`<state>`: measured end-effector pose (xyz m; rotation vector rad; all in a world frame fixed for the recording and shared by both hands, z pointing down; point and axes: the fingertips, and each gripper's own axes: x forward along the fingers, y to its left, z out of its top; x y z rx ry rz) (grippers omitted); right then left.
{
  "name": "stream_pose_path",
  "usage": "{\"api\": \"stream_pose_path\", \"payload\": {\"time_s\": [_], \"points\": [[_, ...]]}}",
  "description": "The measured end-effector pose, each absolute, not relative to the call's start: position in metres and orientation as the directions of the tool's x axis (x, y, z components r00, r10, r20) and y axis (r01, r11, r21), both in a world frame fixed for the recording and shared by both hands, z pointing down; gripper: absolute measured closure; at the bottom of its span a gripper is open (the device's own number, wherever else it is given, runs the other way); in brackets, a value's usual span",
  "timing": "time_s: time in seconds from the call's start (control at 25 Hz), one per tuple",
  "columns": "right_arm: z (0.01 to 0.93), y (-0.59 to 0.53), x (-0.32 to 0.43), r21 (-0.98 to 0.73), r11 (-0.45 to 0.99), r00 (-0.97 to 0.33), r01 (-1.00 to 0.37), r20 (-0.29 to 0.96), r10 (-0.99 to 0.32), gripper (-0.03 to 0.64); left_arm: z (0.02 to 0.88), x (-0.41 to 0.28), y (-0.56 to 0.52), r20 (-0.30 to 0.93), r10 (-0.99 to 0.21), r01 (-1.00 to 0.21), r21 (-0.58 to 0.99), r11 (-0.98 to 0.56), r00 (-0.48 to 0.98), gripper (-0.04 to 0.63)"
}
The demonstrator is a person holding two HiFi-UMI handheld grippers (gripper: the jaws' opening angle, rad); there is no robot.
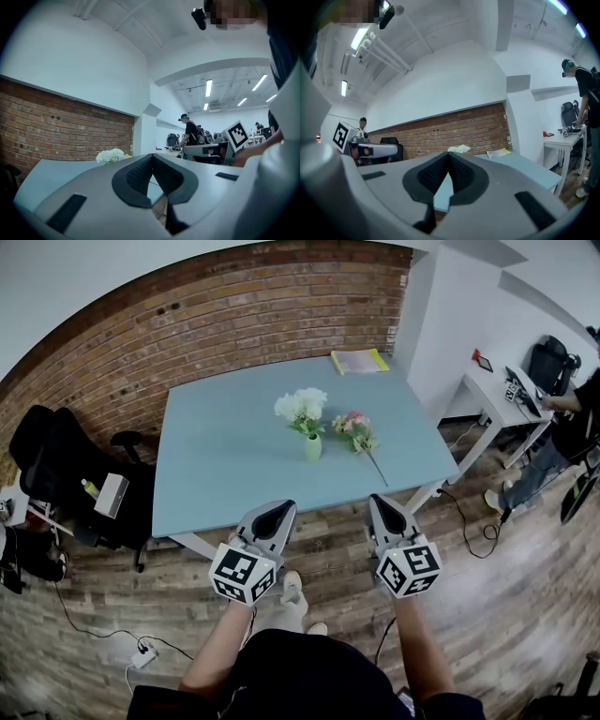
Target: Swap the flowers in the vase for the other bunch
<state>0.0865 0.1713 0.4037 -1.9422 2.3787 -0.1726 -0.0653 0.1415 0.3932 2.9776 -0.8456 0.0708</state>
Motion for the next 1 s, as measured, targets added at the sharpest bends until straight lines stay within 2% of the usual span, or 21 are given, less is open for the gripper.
{"api": "stream_pose_path", "payload": {"time_s": [1.0], "points": [[0.416,0.065,0.112,-0.150,0.226,-0.239,-0.962,0.072,-0.968,0.612,0.399,-0.038,0.040,0.081,-0.549,-0.554,0.052,-0.831,0.832,0.586]]}}
